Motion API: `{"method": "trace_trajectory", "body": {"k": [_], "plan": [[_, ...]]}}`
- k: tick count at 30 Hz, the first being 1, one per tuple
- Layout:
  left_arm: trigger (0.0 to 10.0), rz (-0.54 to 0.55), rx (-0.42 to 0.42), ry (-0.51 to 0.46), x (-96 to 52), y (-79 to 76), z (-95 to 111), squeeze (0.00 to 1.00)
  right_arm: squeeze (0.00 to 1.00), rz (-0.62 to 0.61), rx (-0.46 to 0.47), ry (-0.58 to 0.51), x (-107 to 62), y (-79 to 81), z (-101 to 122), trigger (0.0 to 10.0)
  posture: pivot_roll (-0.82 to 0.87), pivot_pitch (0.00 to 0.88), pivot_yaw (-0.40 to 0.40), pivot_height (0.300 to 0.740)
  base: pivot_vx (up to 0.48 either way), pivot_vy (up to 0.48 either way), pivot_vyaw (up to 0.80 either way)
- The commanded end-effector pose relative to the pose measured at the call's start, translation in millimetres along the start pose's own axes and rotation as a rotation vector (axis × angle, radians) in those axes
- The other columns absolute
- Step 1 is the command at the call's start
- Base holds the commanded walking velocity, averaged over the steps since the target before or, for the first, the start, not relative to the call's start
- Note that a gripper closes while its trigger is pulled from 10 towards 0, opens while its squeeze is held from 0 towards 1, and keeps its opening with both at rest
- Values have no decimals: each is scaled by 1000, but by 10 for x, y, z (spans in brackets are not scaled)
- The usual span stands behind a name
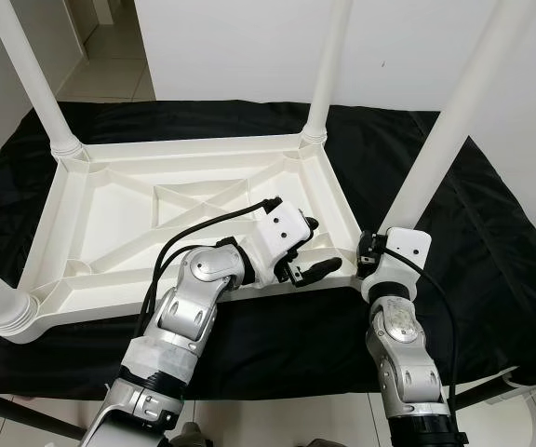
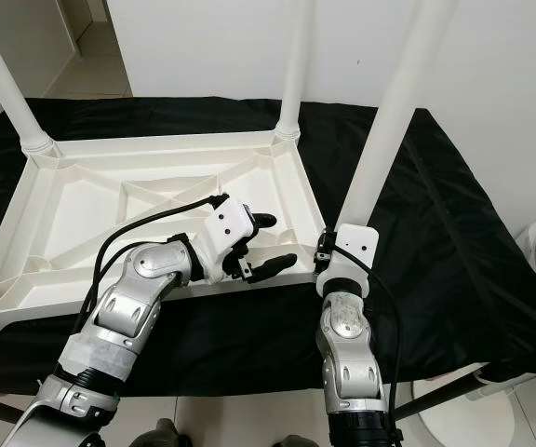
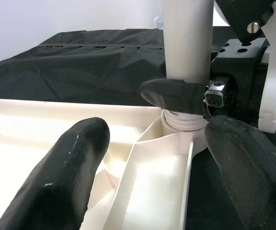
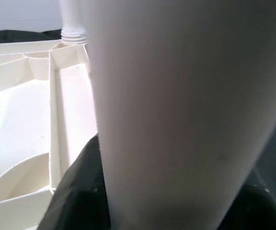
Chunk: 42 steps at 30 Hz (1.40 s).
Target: Building children table
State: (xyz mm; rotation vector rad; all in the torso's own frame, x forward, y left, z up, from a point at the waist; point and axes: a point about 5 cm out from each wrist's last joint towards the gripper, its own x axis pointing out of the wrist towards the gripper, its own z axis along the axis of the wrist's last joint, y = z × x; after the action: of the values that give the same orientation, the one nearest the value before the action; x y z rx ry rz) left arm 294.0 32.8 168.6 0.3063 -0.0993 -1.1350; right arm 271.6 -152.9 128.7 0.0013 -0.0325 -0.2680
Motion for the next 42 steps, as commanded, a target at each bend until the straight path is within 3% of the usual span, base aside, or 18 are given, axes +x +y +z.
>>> {"method": "trace_trajectory", "body": {"k": [1, 3, 4, 9, 10, 11, 12, 13, 21, 24, 26, 27, 36, 37, 38, 39, 42], "plan": [[10000, 140, 9, 6, 6, 73, -10, 0, 584, -103, 19, 53, -38, -122, -95, 10000, -29, 0, -31, 740, 0, 0, 0], [10000, 141, 8, 5, 7, 73, -10, 0, 584, -109, 19, 54, -39, -129, -96, 10000, -29, 0, -31, 740, 0, 0, 0], [10000, 140, 9, 3, 11, 69, -5, 0, 1000, -99, 33, 43, -35, -143, -78, 10000, -30, 0, -33, 740, 0, 0, 0], [10000, 134, 9, -2, 21, 54, -2, 0, 1000, -26, 55, 9, -32, -181, -26, 10000, -31, 0, -32, 740, 0, 0, 0], [10000, 127, 10, -2, 22, 45, -2, 0, 192, 52, 43, -11, -33, -197, 1, 10000, -32, 0, -33, 740, 0, 0, 0], [10000, 127, 10, -2, 22, 45, -2, 0, 192, 52, 43, -11, -33, -197, 1, 10000, -32, 0, -33, 740, 0, 0, 0], [10000, 114, 13, -2, 26, 27, -4, 0, 0, 131, 36, -21, -29, -250, 23, 10000, -35, 0, -32, 740, 0, 0, 0], [10000, 114, 13, -2, 26, 27, -4, 0, 0, 131, 36, -21, -29, -250, 23, 10000, -35, 0, -32, 740, 0, 0, 0], [10000, 30, 8, -13, 38, -102, -2, 0, 0, 489, -78, -20, 61, -461, 80, 10000, -39, 0, -28, 740, 0, 0, 0], [10000, 1, -5, -22, 32, -142, 8, 0, 0, 597, -108, -19, 98, -453, 89, 10000, -38, 0, -27, 740, 0, 0, 0], [10000, 1, -5, -22, 32, -142, 8, 0, 0, 597, -108, -19, 98, -453, 89, 10000, -38, 0, -27, 740, 0, 0, 0], [10000, -13, -10, -24, 25, -162, 16, 0, 0, 749, -109, 1, 122, -372, 79, 10000, -29, 0, -28, 740, 0, 0, 0], [10000, -13, -12, -19, 17, -163, 15, 0, 0, 863, -139, 26, 165, -306, 56, 10000, -18, 0, -32, 740, 0, 0, 0], [10000, -12, -12, -17, 12, -165, 14, 0, 0, 897, -145, 39, 179, -296, 47, 3255, -11, 0, -39, 740, 0, 0, 0], [10000, -12, -12, -17, 12, -165, 14, 0, 0, 897, -145, 39, 179, -296, 47, 3255, -11, 0, -39, 740, 0, 0, 0], [10000, -7, -12, -14, 8, -166, 12, 0, 0, 923, -154, 53, 189, -289, 31, 0, -5, 0, -45, 740, 0, 0, 0], [10000, 3, -16, -10, 3, -169, 8, 0, 0, 945, -160, 71, 195, -306, -1, 0, -5, 0, -50, 740, 0, 0, 0]]}}
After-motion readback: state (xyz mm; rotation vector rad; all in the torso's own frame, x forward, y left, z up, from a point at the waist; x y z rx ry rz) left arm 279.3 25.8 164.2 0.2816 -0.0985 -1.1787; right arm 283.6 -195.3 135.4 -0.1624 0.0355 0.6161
